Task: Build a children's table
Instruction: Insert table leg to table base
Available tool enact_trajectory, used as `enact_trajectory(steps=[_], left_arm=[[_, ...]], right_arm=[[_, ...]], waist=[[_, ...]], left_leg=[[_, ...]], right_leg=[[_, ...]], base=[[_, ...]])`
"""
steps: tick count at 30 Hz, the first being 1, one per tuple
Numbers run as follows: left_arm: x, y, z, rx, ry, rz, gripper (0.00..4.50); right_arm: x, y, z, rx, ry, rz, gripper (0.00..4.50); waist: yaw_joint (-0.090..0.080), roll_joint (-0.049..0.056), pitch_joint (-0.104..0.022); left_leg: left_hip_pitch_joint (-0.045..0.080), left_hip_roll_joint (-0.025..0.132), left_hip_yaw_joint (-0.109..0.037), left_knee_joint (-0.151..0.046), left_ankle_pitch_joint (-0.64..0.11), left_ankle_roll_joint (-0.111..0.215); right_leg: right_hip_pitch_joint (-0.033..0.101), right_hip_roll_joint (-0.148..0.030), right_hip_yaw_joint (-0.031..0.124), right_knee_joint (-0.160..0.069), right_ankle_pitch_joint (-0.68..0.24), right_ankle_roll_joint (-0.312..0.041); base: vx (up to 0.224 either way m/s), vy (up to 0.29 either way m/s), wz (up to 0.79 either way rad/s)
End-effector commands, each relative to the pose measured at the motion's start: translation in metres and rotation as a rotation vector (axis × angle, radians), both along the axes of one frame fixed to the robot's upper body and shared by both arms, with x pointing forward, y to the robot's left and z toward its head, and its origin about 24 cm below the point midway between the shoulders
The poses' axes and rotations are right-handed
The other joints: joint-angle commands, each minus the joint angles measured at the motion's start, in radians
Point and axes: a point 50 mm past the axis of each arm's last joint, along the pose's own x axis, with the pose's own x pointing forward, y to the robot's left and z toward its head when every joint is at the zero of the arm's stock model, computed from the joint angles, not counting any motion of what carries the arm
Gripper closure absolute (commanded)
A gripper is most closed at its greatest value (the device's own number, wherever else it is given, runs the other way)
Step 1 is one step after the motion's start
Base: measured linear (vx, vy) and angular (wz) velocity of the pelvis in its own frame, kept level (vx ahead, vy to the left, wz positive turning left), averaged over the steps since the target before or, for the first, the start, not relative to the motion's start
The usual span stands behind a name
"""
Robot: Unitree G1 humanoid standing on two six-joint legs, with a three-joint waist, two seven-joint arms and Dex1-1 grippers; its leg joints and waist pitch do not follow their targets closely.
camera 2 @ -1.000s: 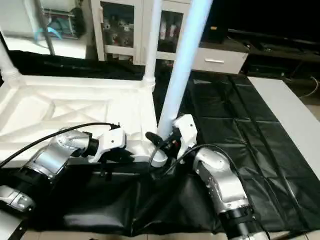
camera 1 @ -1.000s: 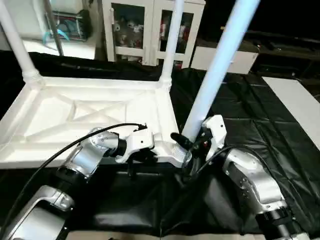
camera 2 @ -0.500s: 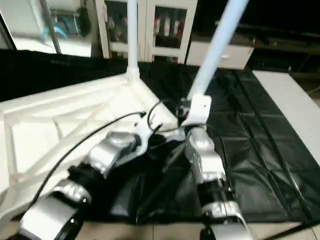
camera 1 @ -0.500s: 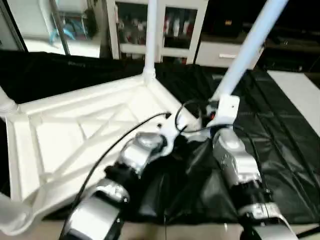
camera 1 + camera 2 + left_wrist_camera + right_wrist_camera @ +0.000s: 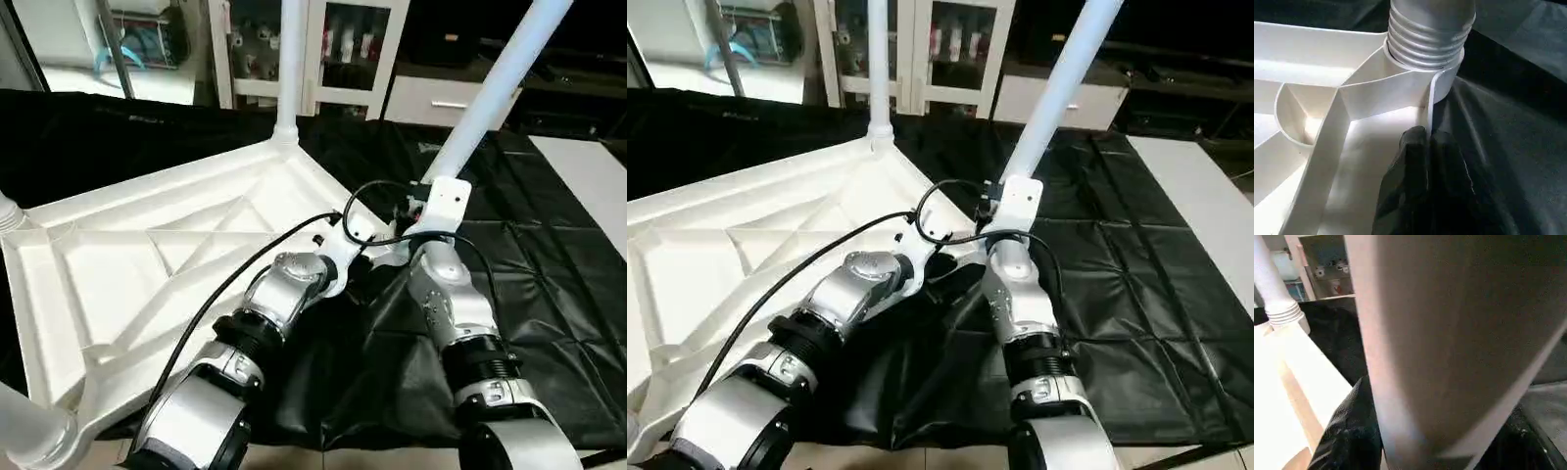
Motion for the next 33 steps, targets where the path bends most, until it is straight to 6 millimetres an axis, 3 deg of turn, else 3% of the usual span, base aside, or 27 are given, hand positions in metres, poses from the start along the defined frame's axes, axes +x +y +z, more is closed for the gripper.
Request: enact_trajectory(steps=[1,2,3,5,7,9,11,15,17,22,23,24,26,29,33], left_arm=[[0.017,0.021,0.018,-0.038,-0.091,0.16,4.5],[0.017,0.022,0.017,-0.037,-0.09,0.159,4.5],[0.018,0.024,0.017,-0.036,-0.088,0.152,4.5],[0.018,0.025,0.018,-0.035,-0.089,0.142,4.5],[0.018,0.028,0.018,-0.031,-0.09,0.126,4.5],[0.018,0.031,0.019,-0.028,-0.09,0.121,4.5],[0.018,0.034,0.018,-0.021,-0.089,0.112,4.5],[0.018,0.036,0.018,-0.015,-0.092,0.106,4.5],[0.018,0.037,0.018,-0.013,-0.09,0.1,4.5],[0.016,0.037,0.018,-0.01,-0.091,0.093,4.5],[0.016,0.038,0.017,-0.006,-0.088,0.092,4.5],[0.015,0.039,0.015,-0.001,-0.086,0.09,4.5],[0.013,0.041,0.013,0.003,-0.082,0.089,4.5],[0.01,0.045,0.009,0.01,-0.073,0.087,4.5],[0.005,0.054,0.002,0.053,-0.086,0.051,4.5]], right_arm=[[-0.023,0.0,-0.057,-0.006,0.252,0.025,2.1],[-0.021,0.001,-0.054,-0.006,0.236,0.037,1.88],[-0.018,0.001,-0.046,-0.011,0.207,0.066,1.79],[-0.016,0.001,-0.04,-0.017,0.183,0.091,1.67],[-0.014,0.0,-0.03,-0.025,0.147,0.122,1.39],[-0.014,-0.003,-0.02,-0.031,0.113,0.151,1.31],[-0.014,-0.006,-0.009,-0.031,0.074,0.17,1.19],[-0.015,-0.006,-0.001,-0.043,0.044,0.2,0.78],[-0.016,-0.005,0.005,-0.043,0.019,0.222,0.78],[-0.021,-0.005,0.014,-0.039,-0.021,0.261,0.78],[-0.024,-0.004,0.013,-0.038,-0.012,0.281,0.78],[-0.03,-0.001,0.009,-0.048,0.003,0.308,0.78],[-0.037,0.002,0.004,-0.057,0.022,0.344,0.78],[-0.051,0.011,-0.008,-0.058,0.069,0.41,0.78],[-0.064,0.018,-0.017,-0.068,0.104,0.465,0.78]], waist=[[-0.006,0.003,-0.038],[-0.008,0.0,-0.046],[-0.007,-0.004,-0.052],[-0.006,0.0,-0.054],[-0.005,0.0,-0.054],[-0.002,0.0,-0.054],[-0.001,-0.002,-0.051],[-0.005,-0.003,-0.049],[-0.005,-0.002,-0.047],[-0.004,-0.005,-0.048],[-0.004,-0.005,-0.048],[-0.002,-0.013,-0.05],[0.0,-0.008,-0.05],[0.001,-0.011,-0.05],[0.001,-0.005,-0.052]], left_leg=[[0.001,0.053,-0.016,-0.082,-0.338,0.006],[-0.009,0.051,-0.016,-0.08,-0.304,0.014],[-0.02,0.053,-0.017,-0.075,-0.215,0.025],[-0.015,0.05,-0.009,-0.063,-0.139,0.064],[-0.014,0.048,-0.004,-0.055,-0.058,0.103],[-0.012,0.048,-0.001,-0.051,-0.027,0.131],[-0.012,0.051,0.001,-0.053,-0.05,0.147],[-0.012,0.052,0.005,-0.053,-0.099,0.121],[-0.011,0.052,0.006,-0.053,-0.114,0.11],[-0.011,0.053,0.008,-0.05,-0.093,0.115],[-0.009,0.053,0.01,-0.048,-0.083,0.118],[-0.01,0.053,0.011,-0.047,-0.071,0.123],[-0.01,0.055,0.011,-0.046,-0.062,0.129],[-0.01,0.055,0.013,-0.045,-0.059,0.134],[-0.009,0.059,0.011,-0.048,-0.105,0.103]], right_leg=[[0.011,-0.048,0.035,-0.067,-0.294,-0.145],[0.021,-0.052,0.035,-0.061,-0.252,-0.156],[0.033,-0.052,0.032,-0.047,-0.164,-0.162],[0.026,-0.051,0.032,-0.04,-0.067,-0.188],[0.029,-0.046,0.031,-0.029,0.045,-0.226],[0.032,-0.047,0.032,-0.025,0.088,-0.251],[0.032,-0.049,0.032,-0.03,0.044,-0.262],[0.026,-0.046,0.036,-0.035,-0.054,-0.258],[0.023,-0.045,0.037,-0.036,-0.078,-0.254],[0.022,-0.044,0.038,-0.03,-0.049,-0.253],[0.021,-0.043,0.038,-0.029,-0.037,-0.258],[0.024,-0.043,0.038,-0.027,-0.028,-0.259],[0.024,-0.045,0.039,-0.025,-0.016,-0.262],[0.025,-0.044,0.039,-0.025,-0.013,-0.268],[0.024,-0.046,0.039,-0.031,-0.086,-0.255]], base=[[0.0,0.0,0.0],[0.0,0.0,0.0],[0.0,0.0,0.0],[0.0,0.0,0.0],[0.027,-0.006,-0.01],[0.0,0.0,0.0],[0.0,0.0,0.0],[0.0,0.0,0.0],[0.0,0.0,0.0],[0.0,0.0,0.0],[0.0,0.0,0.0],[0.0,0.0,0.0],[0.0,0.0,0.0],[0.0,0.0,0.0],[0.0,0.0,0.0]])
